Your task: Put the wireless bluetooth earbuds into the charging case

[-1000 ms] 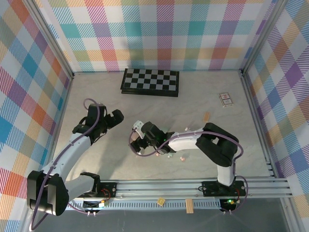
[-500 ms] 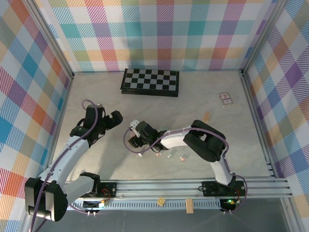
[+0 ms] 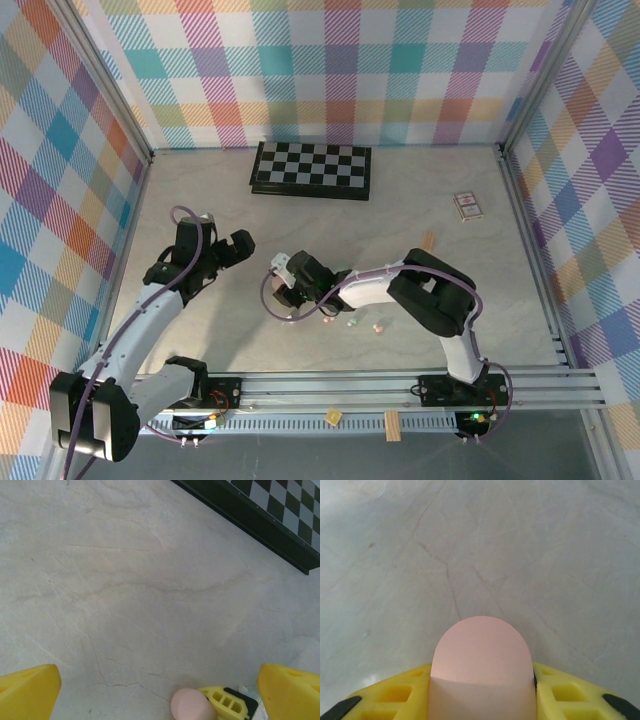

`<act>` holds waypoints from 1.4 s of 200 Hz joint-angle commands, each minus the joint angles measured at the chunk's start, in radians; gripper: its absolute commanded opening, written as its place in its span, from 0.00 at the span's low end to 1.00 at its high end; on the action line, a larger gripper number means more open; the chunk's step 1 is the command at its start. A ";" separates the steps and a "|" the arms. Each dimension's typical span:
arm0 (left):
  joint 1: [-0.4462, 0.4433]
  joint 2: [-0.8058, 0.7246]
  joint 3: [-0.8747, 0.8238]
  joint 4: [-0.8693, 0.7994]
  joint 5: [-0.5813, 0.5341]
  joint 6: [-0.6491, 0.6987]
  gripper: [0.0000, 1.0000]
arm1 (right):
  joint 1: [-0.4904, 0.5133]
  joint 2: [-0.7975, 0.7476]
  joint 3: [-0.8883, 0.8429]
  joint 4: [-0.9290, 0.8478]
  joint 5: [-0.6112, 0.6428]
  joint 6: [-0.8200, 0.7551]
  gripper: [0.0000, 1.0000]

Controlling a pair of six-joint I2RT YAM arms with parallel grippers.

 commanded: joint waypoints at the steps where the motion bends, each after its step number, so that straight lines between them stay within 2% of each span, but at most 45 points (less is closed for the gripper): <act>1: 0.011 -0.038 -0.005 -0.024 0.020 0.052 1.00 | -0.046 -0.086 -0.035 -0.027 -0.135 -0.074 0.36; 35: 0.009 -0.049 -0.015 -0.015 0.031 0.073 1.00 | -0.107 -0.121 -0.046 -0.120 -0.322 -0.201 0.37; 64: 0.009 -0.045 -0.022 -0.004 0.042 0.075 1.00 | -0.119 -0.089 -0.008 -0.241 -0.402 -0.314 0.37; 98: 0.009 -0.046 -0.026 -0.004 0.041 0.081 1.00 | -0.119 -0.052 0.004 -0.249 -0.451 -0.351 0.38; 110: 0.009 -0.046 -0.026 -0.007 0.041 0.083 1.00 | -0.119 -0.046 0.004 -0.253 -0.440 -0.360 0.42; 123: 0.009 -0.047 -0.028 -0.010 0.041 0.084 1.00 | -0.119 -0.051 0.002 -0.263 -0.418 -0.374 0.54; 135: 0.009 -0.050 -0.028 -0.012 0.040 0.089 1.00 | -0.123 -0.060 -0.001 -0.282 -0.406 -0.392 0.60; 171: 0.009 -0.050 -0.022 -0.019 0.027 0.105 1.00 | -0.146 -0.098 -0.024 -0.306 -0.410 -0.427 0.64; 205: 0.009 -0.049 -0.019 -0.015 0.031 0.105 1.00 | -0.154 -0.092 -0.020 -0.337 -0.422 -0.452 0.63; 236: 0.009 -0.047 -0.017 -0.016 0.035 0.105 1.00 | -0.155 -0.085 -0.019 -0.343 -0.411 -0.460 0.59; 254: 0.009 -0.044 -0.017 -0.015 0.037 0.105 1.00 | -0.155 -0.084 -0.023 -0.338 -0.405 -0.471 0.53; 280: 0.008 -0.035 -0.011 -0.006 0.047 0.103 1.00 | -0.155 -0.080 -0.022 -0.338 -0.415 -0.474 0.40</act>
